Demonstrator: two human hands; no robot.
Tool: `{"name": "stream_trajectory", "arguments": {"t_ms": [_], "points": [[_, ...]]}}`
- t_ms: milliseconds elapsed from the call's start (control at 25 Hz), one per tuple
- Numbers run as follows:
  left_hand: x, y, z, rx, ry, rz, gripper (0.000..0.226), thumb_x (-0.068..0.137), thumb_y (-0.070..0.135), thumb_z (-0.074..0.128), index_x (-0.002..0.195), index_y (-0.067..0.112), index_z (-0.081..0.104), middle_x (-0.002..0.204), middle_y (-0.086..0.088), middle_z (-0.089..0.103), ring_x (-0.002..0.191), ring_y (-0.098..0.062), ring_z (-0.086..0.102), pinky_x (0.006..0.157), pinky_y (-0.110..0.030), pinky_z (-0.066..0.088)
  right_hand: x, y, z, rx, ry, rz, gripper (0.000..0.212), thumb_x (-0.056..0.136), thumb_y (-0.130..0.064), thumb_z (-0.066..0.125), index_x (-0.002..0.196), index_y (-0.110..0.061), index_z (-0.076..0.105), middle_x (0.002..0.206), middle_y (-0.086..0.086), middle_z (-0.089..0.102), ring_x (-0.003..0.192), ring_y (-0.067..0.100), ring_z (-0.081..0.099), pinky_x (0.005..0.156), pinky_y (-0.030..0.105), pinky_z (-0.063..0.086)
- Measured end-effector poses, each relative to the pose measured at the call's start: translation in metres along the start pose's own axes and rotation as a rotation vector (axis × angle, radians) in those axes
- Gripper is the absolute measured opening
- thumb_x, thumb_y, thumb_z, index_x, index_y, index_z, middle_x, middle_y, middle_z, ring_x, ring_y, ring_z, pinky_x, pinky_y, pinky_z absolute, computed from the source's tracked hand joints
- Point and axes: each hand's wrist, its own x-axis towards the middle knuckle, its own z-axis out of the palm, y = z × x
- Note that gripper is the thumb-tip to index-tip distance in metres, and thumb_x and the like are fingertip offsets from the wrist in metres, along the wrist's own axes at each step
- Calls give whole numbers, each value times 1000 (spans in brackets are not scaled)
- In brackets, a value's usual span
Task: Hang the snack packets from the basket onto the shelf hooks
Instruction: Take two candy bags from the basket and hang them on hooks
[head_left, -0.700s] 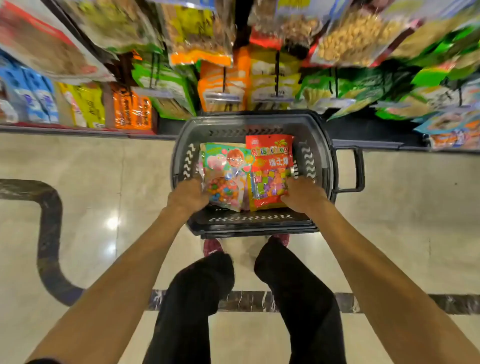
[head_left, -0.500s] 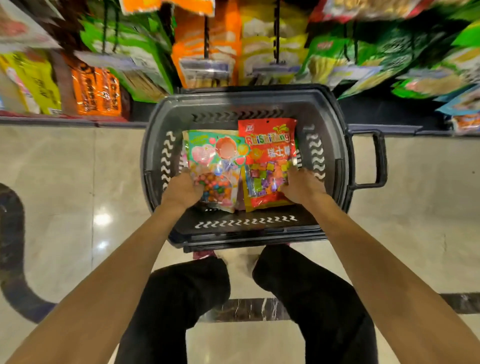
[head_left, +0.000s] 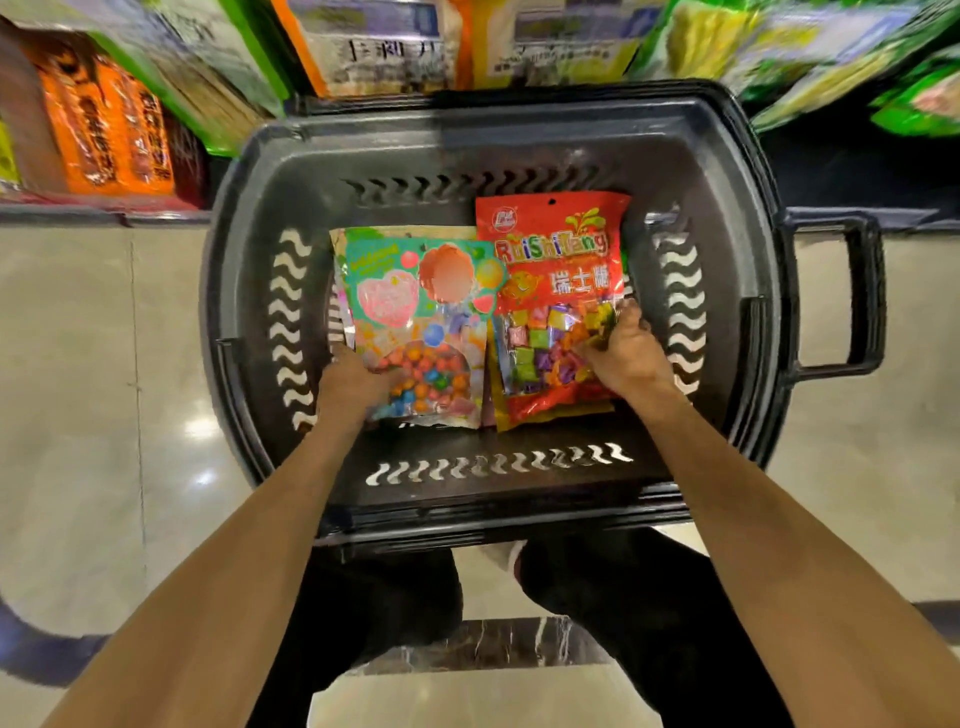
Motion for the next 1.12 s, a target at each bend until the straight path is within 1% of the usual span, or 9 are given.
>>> {"name": "stream_trajectory", "arguments": {"t_ms": [80, 160, 280, 360, 480, 600, 760, 960, 1120], "points": [[-7, -1, 6, -45, -45, -16, 57, 67, 52, 81, 101, 10, 65, 102, -6, 70, 99, -26, 65, 90, -43, 53, -1, 4, 6, 76, 73, 23, 98, 73, -54, 77, 142, -3, 30, 136, 21, 43, 127, 39, 44, 102, 45, 41], [-13, -5, 8, -159, -76, -28, 46, 66, 45, 84, 96, 14, 70, 99, -10, 72, 96, -31, 68, 85, -43, 56, -4, 6, 9, 241, 62, 95, 91, 60, -57, 84, 130, -8, 50, 127, 13, 55, 119, 29, 53, 98, 39, 47], [-29, -3, 2, -263, -78, 11, 39, 74, 31, 83, 107, 14, 71, 98, -9, 72, 91, -28, 68, 74, -29, 53, -21, 9, 11, 652, -20, 136, 46, 65, -32, 89, 104, -15, 71, 98, 0, 73, 85, 9, 68, 87, 33, 56], [-48, 8, -9, -307, -80, 92, 43, 78, 28, 81, 117, 18, 67, 105, 1, 71, 94, -15, 66, 80, -26, 52, -40, 6, 5, 727, -39, 93, 33, 72, -19, 86, 101, -18, 69, 92, -5, 72, 77, 1, 65, 84, 28, 56], [-80, 22, -34, -329, -65, 224, 48, 78, 27, 80, 123, 25, 62, 114, 8, 69, 103, -11, 64, 91, -30, 49, -74, -11, -15, 625, 2, 27, 37, 76, -22, 83, 107, -17, 64, 96, -2, 70, 85, 12, 66, 83, 33, 54], [-126, 36, -67, -406, 16, 264, 43, 79, 23, 80, 119, 22, 65, 110, 5, 70, 98, -11, 65, 86, -28, 50, -119, -28, -53, 478, 103, 15, 38, 84, -29, 75, 111, -10, 56, 95, 1, 64, 84, 20, 62, 70, 31, 46], [-207, 63, -124, -586, -43, 223, 30, 80, 18, 80, 109, 14, 71, 98, 3, 74, 85, -6, 70, 73, -24, 56, -205, -42, -128, 495, 160, -81, 32, 92, -30, 66, 117, -13, 56, 99, -1, 67, 92, 23, 64, 75, 34, 49], [-320, 88, -195, -672, -136, 273, 20, 88, 20, 71, 104, 8, 72, 98, -6, 74, 94, -26, 71, 74, -35, 58, -329, -51, -225, 656, 313, -110, 34, 93, -29, 64, 125, -16, 58, 103, -5, 64, 91, 14, 59, 78, 26, 44], [-418, 117, -242, -701, -148, 416, 26, 93, 26, 63, 109, 5, 67, 95, -4, 75, 83, -22, 71, 58, -24, 55, -418, -40, -297, 857, 390, -197, 23, 90, -26, 70, 112, -26, 64, 94, -12, 69, 84, 7, 67, 76, 29, 53]]}}
